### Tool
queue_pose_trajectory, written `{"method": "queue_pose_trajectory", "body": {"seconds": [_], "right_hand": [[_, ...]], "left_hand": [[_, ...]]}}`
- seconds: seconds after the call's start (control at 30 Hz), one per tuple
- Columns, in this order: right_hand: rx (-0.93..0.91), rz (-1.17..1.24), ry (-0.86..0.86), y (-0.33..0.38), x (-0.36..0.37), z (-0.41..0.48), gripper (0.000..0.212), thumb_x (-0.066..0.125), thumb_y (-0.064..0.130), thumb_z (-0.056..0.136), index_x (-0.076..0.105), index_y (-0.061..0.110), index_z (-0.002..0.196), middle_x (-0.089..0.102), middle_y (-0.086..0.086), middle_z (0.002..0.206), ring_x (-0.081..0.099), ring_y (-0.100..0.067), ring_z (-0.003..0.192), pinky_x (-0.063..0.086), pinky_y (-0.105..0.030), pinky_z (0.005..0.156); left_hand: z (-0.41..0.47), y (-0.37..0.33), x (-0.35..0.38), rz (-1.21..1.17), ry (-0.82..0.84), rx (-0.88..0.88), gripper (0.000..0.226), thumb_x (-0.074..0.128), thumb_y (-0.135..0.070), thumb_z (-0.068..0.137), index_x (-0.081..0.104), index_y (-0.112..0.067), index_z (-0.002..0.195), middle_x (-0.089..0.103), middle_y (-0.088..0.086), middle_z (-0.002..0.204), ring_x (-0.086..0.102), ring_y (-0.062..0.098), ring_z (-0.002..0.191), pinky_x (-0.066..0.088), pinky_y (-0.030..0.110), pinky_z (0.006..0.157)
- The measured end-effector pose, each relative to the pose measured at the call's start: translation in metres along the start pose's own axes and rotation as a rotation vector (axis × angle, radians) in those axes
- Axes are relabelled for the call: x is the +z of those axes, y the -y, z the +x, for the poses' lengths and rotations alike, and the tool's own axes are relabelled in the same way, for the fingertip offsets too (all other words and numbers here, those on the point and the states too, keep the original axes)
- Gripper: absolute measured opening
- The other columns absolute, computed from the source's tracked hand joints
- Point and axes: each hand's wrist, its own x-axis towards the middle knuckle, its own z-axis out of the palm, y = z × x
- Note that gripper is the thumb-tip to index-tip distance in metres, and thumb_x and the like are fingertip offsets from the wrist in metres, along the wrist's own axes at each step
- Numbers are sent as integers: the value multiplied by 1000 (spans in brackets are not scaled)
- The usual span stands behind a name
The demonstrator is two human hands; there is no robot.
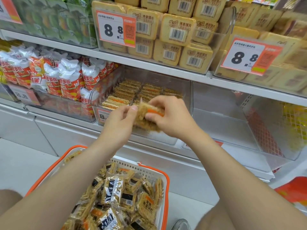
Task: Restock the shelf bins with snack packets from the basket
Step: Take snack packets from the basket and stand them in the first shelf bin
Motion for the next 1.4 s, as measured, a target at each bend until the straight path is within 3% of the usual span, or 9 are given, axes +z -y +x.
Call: {"method": "queue_pose_trajectory", "body": {"seconds": [0.07,0.17,0.27,0.4,0.5,0.7,1.0,1.17,1.4], "right_hand": [[-38,-29,-177,-7,-7,6,26,75,38,91,63,31,113,72,11,96,65,-25,95,51,-42,85],[-62,-293,-263,-22,-8,16,26,69,23,98,53,22,119,70,1,93,61,-32,89,45,-46,81],[35,-526,-213,-33,-2,32,36,67,11,96,52,18,127,70,-8,101,64,-39,96,40,-43,78],[130,-630,-121,-36,4,51,56,66,-2,85,53,15,137,70,-15,109,63,-42,106,46,-42,82],[183,-694,-55,-40,9,65,62,69,3,85,52,16,143,68,-16,120,56,-42,120,46,-46,99],[263,-669,96,-57,27,83,64,56,2,90,42,18,151,60,-19,138,50,-43,131,38,-48,110],[306,-686,82,-61,53,95,47,66,-3,89,60,5,135,57,-25,134,56,-49,124,50,-60,104],[321,-668,74,-75,58,102,82,77,25,81,34,14,150,42,-24,144,42,-49,135,38,-60,113],[422,-696,226,-89,64,114,90,65,33,95,9,22,165,17,-26,168,18,-49,153,20,-56,123]], "left_hand": [[3,-3,-1,241,-38,79,29,48,-32,110,67,-22,129,72,-8,113,66,12,105,49,30,87],[7,2,2,494,-14,200,27,53,-16,105,67,-23,127,70,-6,96,66,19,92,51,31,78],[11,14,7,834,44,404,35,53,-13,100,65,-19,132,62,1,134,49,28,125,44,44,106],[15,21,16,1070,198,473,54,53,-22,99,45,-17,152,30,5,168,25,29,153,18,50,126],[20,26,19,1150,248,470,62,50,-31,101,32,-19,158,24,3,170,20,26,157,10,53,128],[24,26,20,1214,250,477,49,49,-33,99,43,-21,146,42,-1,156,37,25,145,14,53,124],[26,27,21,1221,252,481,47,49,-33,98,43,-22,143,43,-2,153,38,24,143,15,54,123],[25,26,23,1221,246,481,49,50,-35,99,42,-21,145,41,-1,155,36,24,145,16,55,124],[25,30,23,1207,216,498,48,52,-33,98,45,-21,145,44,-1,153,40,25,142,18,54,122]]}}
